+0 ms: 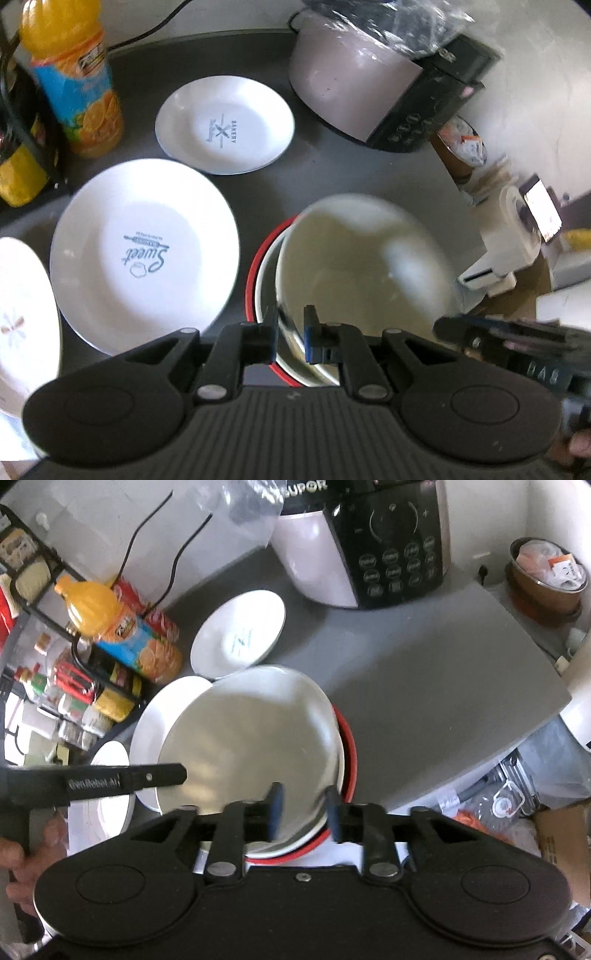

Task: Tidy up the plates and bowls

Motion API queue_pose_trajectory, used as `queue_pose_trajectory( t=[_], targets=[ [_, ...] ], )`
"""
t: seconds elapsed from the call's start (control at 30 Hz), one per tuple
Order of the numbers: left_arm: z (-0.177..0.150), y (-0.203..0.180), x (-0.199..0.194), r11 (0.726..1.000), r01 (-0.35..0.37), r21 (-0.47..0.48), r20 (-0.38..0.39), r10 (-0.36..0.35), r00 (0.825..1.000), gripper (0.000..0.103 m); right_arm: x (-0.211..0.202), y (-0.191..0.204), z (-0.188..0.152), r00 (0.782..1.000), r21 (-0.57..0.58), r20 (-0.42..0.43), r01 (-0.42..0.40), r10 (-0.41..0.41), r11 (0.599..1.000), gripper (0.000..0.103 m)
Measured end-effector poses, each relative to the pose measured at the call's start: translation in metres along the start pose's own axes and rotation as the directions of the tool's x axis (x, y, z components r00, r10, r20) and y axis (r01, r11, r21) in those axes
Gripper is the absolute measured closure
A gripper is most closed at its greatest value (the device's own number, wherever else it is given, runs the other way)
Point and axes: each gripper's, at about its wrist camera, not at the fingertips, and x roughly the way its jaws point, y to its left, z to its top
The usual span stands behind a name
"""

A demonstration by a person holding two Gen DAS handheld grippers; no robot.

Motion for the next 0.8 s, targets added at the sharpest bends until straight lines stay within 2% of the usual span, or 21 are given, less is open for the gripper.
queue_pose_trajectory(
  t=[0.03,0.07,0.13,0.23,0.3,0.47,0.57,0.7,0.8],
  targets=[
    [0.0,0.0,-0.001,1.0,-0.025,-0.007,0.011,0.025,1.0,0.092,-0.004,0.001,0.0,1.0,-0.015,0.011,0.003,-0.003,1.0,0.048],
    [0.0,0.001,-0.003,0.999,-0.042,-0.013,0.021,0.042,0.999,0.092,-0.008,0.0,0.002,1.0,-0.024,0.023,0.007,-0.007,1.0,0.038],
    [0.0,0.005,-0.003,0.998,-0.041,-0.049,0.011,0.042,0.999,0.092,-0.014,-0.005,0.007,0.999,-0.036,0.043,-0.002,0.004,0.999,0.038],
    [-0.001,0.013,-0.002,0.994,-0.036,-0.106,0.005,0.037,0.999,0.085,-0.015,-0.015,0.014,0.999,-0.043,0.037,-0.027,0.029,0.999,0.038],
    [0.0,0.015,-0.003,0.991,-0.051,-0.124,0.005,0.052,0.999,0.08,-0.013,-0.019,0.018,0.999,-0.055,0.027,-0.039,0.041,0.998,0.038],
    [-0.002,0.013,-0.011,0.981,-0.089,-0.175,0.036,0.097,0.995,0.077,-0.007,-0.024,0.031,0.996,-0.099,0.002,-0.088,0.089,0.991,0.038],
    [-0.006,0.015,-0.01,0.97,-0.094,-0.226,0.049,0.108,0.993,0.072,0.0,-0.023,0.039,0.994,-0.134,-0.013,-0.108,0.108,0.985,0.038],
    [-0.013,0.025,-0.006,0.942,-0.1,-0.32,0.054,0.124,0.991,0.064,0.006,-0.018,0.05,0.991,-0.176,-0.033,-0.132,0.128,0.976,0.038],
    [-0.017,0.027,0.0,0.925,-0.169,-0.34,0.048,0.196,0.979,0.064,0.008,-0.016,0.055,0.99,-0.201,-0.036,-0.14,0.136,0.969,0.038]
  ],
)
